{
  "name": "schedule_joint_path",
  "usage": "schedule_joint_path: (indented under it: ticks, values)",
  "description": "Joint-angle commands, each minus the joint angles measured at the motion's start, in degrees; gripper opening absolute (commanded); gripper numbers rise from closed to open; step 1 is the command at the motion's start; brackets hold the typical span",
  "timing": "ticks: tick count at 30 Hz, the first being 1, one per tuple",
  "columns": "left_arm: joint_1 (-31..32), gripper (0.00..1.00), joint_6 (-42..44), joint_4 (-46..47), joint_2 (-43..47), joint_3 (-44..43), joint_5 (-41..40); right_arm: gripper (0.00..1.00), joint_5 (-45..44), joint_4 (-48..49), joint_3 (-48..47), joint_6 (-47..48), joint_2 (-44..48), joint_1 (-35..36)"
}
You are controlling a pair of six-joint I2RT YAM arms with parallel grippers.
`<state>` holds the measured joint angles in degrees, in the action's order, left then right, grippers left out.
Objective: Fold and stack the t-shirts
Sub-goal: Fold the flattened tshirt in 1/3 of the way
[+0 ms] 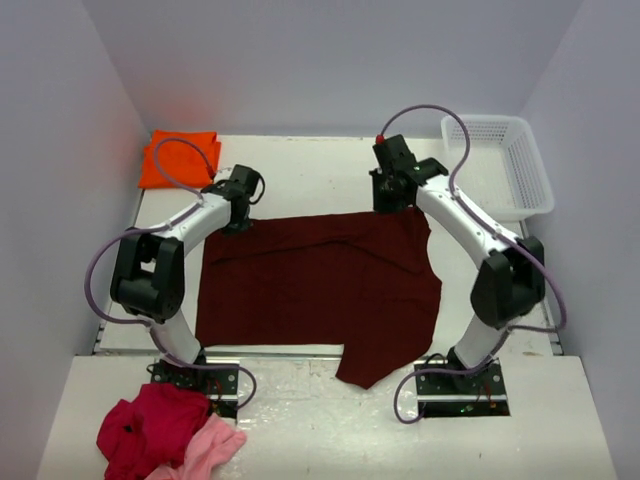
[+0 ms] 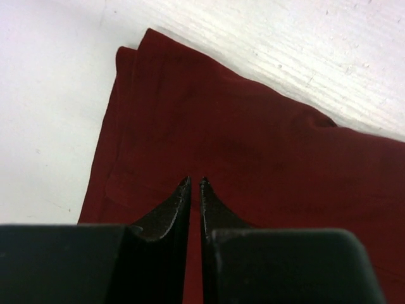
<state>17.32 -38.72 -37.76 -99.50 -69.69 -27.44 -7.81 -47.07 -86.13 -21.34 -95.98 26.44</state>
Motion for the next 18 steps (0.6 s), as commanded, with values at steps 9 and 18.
schedule_joint_path:
  ticks: [9, 18]
  values:
    - [1.05, 0.11, 1.89, 2.25, 4.32, 0.35, 0.11, 0.34, 9.66, 2.16, -14.33, 5.17, -20.55, -1.47]
    - [1.05, 0.11, 2.60, 2.78, 4.32, -0.53, 1.07, 0.47, 7.90, 3.47, -11.61, 6.49, -23.28, -3.84]
